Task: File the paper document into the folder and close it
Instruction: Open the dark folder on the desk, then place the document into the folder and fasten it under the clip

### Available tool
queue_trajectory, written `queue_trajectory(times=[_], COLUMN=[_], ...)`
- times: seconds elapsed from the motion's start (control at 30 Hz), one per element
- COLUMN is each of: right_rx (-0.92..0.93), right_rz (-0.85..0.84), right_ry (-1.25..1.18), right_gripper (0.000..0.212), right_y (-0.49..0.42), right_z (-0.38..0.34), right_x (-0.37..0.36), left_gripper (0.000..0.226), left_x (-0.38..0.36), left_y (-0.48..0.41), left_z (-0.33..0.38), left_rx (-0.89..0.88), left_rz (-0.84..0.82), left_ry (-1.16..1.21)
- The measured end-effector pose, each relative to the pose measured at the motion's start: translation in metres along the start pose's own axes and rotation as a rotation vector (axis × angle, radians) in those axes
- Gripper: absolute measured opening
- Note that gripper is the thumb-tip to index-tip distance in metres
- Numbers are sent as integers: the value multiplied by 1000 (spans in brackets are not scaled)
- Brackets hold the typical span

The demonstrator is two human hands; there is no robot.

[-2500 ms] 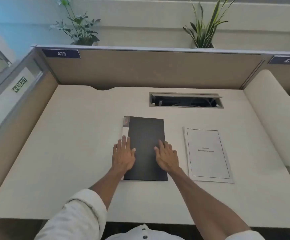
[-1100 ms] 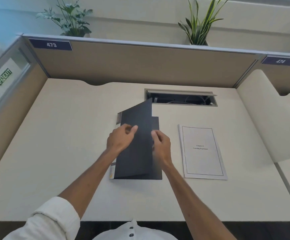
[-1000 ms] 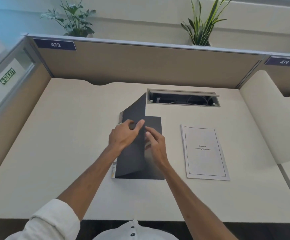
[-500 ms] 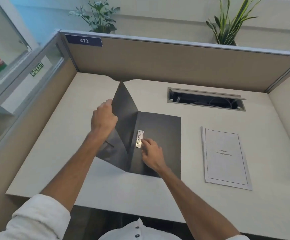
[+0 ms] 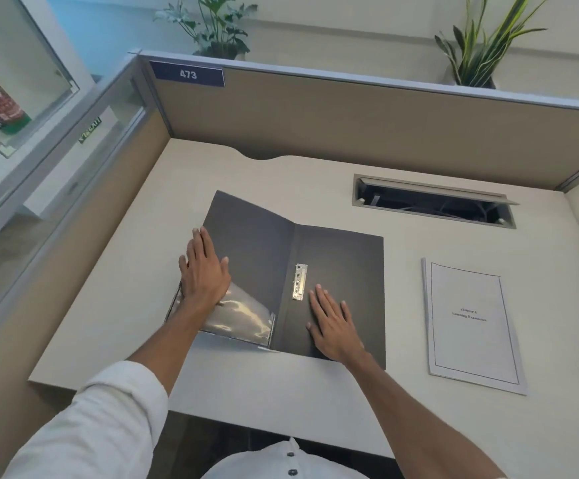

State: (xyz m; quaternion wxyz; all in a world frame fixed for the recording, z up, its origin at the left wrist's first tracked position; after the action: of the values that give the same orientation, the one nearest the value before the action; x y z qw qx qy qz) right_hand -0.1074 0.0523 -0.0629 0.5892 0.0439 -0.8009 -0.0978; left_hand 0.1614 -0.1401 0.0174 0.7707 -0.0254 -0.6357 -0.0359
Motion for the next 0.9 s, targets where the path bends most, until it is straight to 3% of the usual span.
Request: queue_trajectory(times=[0.2,0.3,0.43,0.63,0.9], right_rx=[-1,2,2,-62,-141], right_rz=[-5,1,2,119,-20], right_ry=[-4,-22,-45,-89,-85], right_gripper=[72,72,73,72,78], right_y=[3,2,0,-9,-15], right_z=[0,1,2,13,36], right_x=[-1,0,5,21,22], left_gripper=[82,83,84,96,105], left_x=[-48,-58,-64,-79,-98], left_y=[-2,-6,-7,16,27], left_z=[-28,-22,11,78,101], left_rx=[46,17,-170,-587,-584], left_rz=[-170,-129,-44,-318,-463], left_ry=[60,66,95,158,131])
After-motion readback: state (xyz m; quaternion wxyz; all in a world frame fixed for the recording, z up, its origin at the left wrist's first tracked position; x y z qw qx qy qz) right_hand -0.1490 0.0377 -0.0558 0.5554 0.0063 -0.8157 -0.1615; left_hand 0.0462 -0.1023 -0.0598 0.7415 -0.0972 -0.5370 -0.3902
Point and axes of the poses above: each hand's wrist, its own y-axis away from the middle knuckle, its own x-axis out of the back of the hand, z = x × y, the point moved 3 cm from there along -y, towards the middle knuckle, and after that the axes turned 3 degrees about z, right-handed, at the moved point
